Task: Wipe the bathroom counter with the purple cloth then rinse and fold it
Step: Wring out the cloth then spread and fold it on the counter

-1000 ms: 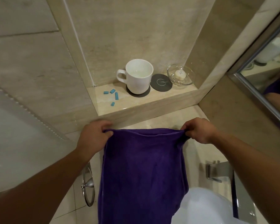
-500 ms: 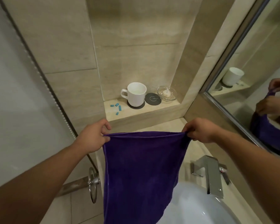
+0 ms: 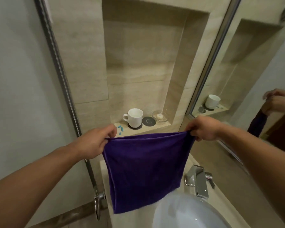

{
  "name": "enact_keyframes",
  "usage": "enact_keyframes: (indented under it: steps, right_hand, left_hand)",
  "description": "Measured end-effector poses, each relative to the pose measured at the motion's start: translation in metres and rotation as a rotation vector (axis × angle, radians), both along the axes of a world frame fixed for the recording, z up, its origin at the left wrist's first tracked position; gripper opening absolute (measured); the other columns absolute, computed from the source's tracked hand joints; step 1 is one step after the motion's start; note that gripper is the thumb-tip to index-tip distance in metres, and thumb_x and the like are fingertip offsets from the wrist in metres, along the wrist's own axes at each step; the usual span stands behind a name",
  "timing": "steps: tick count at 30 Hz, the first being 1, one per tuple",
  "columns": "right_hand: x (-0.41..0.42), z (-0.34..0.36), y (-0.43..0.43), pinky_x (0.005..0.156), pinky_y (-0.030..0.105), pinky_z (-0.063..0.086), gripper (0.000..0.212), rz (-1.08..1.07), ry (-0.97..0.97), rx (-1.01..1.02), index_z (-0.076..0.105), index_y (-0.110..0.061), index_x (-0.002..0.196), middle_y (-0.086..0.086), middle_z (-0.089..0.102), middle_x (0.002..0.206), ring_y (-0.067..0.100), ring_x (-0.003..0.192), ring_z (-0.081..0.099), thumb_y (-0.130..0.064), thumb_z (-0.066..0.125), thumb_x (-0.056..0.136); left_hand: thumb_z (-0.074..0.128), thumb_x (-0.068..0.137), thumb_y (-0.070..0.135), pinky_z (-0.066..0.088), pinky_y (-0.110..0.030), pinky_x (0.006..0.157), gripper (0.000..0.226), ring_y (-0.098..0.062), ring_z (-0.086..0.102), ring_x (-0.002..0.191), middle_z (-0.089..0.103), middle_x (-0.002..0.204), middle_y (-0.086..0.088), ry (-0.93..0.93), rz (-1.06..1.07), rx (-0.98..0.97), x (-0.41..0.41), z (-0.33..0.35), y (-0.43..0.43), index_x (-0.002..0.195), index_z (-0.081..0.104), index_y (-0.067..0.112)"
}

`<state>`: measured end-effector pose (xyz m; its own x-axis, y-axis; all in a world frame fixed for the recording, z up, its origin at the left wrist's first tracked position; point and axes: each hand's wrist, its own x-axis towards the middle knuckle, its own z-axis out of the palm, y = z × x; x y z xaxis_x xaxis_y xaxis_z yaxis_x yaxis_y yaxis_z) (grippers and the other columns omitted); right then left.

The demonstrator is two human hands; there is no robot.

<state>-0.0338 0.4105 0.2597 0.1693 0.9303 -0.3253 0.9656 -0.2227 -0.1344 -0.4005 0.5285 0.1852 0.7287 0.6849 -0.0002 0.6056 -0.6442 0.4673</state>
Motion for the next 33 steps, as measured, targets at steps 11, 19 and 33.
enact_keyframes:
  steps: [11, 19, 33]
  right_hand:
    - [-0.007, 0.122, -0.048, 0.068, 0.022, 0.053, 0.027, -0.059, -0.041, 0.224, 0.073, -0.026, 0.103, -0.008, 0.07, 0.086, 0.009, 0.075, 0.068, -0.006, 0.055, 0.098]
    - [-0.009, 0.174, -0.071, 0.077, 0.028, 0.057, 0.028, -0.088, -0.083, 0.332, 0.072, -0.028, 0.103, -0.01, 0.068, 0.089, 0.01, 0.08, 0.067, -0.005, 0.056, 0.098]
    - [-0.007, 0.179, -0.086, 0.07, 0.022, 0.055, 0.027, -0.126, -0.075, 0.333, 0.074, -0.024, 0.107, -0.011, 0.069, 0.086, 0.007, 0.075, 0.068, -0.006, 0.056, 0.098]
  left_hand:
    - [0.049, 0.09, -0.002, 0.047, -0.03, 0.098, 0.059, -0.012, 0.058, 0.111, 0.063, 0.123, 0.011, 0.034, -0.089, 0.193, 0.008, 0.118, -0.016, 0.131, 0.058, 0.038]
    - [0.057, 0.082, 0.004, 0.048, -0.028, 0.066, 0.029, -0.011, 0.058, 0.076, 0.065, 0.081, 0.01, -0.059, -0.007, 0.28, 0.027, 0.16, -0.023, 0.08, 0.056, 0.033]
    - [0.052, 0.082, 0.002, 0.043, -0.022, 0.069, 0.036, -0.002, 0.057, 0.08, 0.066, 0.087, 0.016, -0.042, -0.092, 0.223, 0.026, 0.159, -0.028, 0.082, 0.06, 0.037]
